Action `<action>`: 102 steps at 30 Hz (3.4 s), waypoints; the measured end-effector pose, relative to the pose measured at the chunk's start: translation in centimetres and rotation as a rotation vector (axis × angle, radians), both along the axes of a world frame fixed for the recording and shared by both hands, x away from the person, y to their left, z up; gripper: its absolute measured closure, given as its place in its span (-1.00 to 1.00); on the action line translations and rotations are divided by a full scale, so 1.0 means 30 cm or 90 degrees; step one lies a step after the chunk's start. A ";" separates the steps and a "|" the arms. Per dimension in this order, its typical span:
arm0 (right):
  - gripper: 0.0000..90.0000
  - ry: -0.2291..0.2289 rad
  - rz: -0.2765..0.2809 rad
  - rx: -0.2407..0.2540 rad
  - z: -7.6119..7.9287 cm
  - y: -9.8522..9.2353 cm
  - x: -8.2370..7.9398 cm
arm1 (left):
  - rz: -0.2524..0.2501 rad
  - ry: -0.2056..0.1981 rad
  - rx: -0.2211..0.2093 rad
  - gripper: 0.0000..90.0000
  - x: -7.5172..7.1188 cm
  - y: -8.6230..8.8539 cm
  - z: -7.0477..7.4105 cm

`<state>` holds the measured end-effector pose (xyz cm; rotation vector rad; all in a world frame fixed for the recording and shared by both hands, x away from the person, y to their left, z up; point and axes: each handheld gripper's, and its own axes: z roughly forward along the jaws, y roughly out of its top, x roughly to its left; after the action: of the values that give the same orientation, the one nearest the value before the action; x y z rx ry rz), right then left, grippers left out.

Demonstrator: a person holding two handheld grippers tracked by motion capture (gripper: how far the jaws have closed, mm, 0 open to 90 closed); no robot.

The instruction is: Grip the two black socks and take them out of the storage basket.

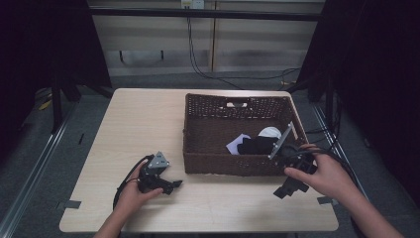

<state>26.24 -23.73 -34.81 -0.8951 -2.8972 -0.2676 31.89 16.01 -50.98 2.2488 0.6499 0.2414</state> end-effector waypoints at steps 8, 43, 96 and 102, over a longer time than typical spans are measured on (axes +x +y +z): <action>-0.64 -0.007 -0.005 -0.025 0.088 0.012 0.086 | -0.001 0.000 0.001 -0.73 0.000 0.000 0.000; -0.37 0.000 -0.197 -0.084 -0.191 -0.035 0.505 | -0.011 0.003 -0.001 -0.77 0.002 -0.002 -0.001; 0.68 -0.012 0.067 0.005 0.109 0.128 0.065 | -0.013 0.003 -0.001 -0.77 0.003 -0.002 -0.001; 0.67 0.010 0.063 -0.013 -0.035 0.138 0.067 | -0.013 0.003 0.000 -0.77 0.003 -0.001 -0.001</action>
<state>28.24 -19.58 -35.86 -0.7496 -2.9242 -0.2224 31.99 15.97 -51.02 2.2551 0.6287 0.2260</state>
